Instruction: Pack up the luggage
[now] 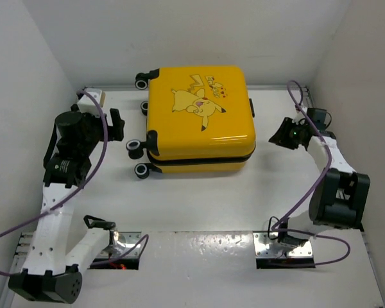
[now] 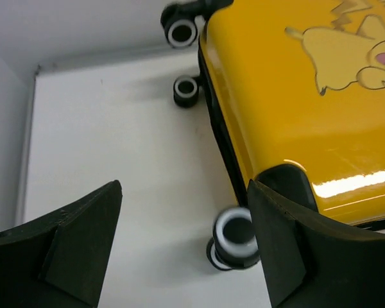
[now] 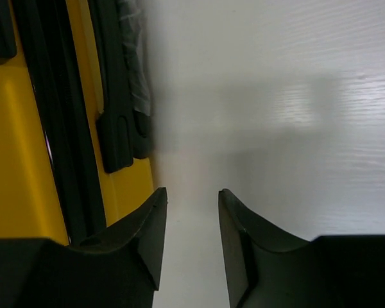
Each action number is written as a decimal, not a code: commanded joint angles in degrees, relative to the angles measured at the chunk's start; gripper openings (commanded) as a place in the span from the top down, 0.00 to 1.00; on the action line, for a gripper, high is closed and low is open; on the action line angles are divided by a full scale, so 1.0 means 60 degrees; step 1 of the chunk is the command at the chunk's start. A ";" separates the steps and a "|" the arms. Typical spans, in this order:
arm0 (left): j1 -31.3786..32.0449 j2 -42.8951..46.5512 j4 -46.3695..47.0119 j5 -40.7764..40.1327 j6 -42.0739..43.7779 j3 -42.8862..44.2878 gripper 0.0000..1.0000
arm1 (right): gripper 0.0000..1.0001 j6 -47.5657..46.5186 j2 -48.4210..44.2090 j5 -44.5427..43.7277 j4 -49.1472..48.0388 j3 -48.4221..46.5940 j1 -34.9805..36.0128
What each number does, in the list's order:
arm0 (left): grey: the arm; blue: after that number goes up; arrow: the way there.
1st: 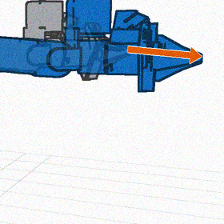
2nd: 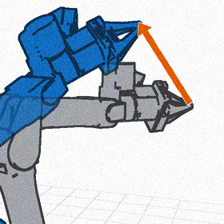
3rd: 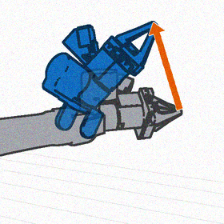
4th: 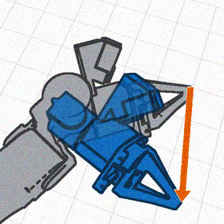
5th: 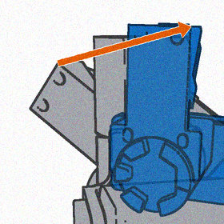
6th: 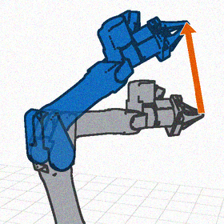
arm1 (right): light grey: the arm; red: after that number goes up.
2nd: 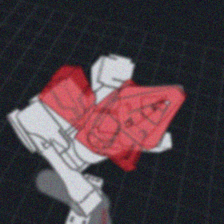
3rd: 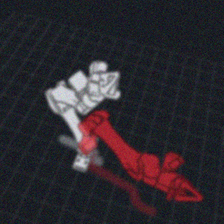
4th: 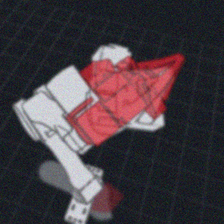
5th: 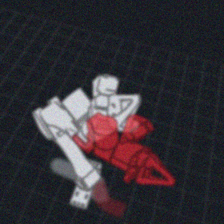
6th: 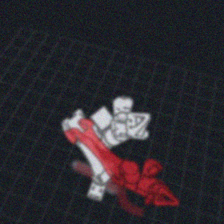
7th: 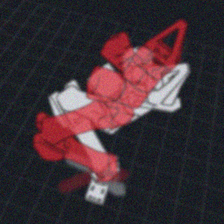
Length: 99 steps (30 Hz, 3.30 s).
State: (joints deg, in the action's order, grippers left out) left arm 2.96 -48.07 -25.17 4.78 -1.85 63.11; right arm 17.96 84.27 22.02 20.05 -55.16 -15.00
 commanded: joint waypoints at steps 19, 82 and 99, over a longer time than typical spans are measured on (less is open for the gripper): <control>-0.4388 -0.1656 -0.2147 0.1547 -0.4570 -0.0204 0.16 | 0.79 0.4464 0.0093 0.0110 -0.2245 0.1226 0.7552; -0.3586 -0.7498 0.5627 0.3409 -0.9242 -0.3211 0.35 | 0.79 0.8786 0.7008 0.3800 -0.8204 -0.2659 0.4301; -0.2118 -0.9982 0.5590 0.2312 -0.9127 0.1157 0.32 | 0.80 0.9327 0.4282 0.3933 -0.8616 0.0783 0.5811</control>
State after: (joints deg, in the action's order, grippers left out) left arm -13.28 -114.91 10.72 10.46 -59.70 69.23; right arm 72.25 114.54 34.37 -30.26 -51.99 11.51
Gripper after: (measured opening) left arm 0.674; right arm 0.198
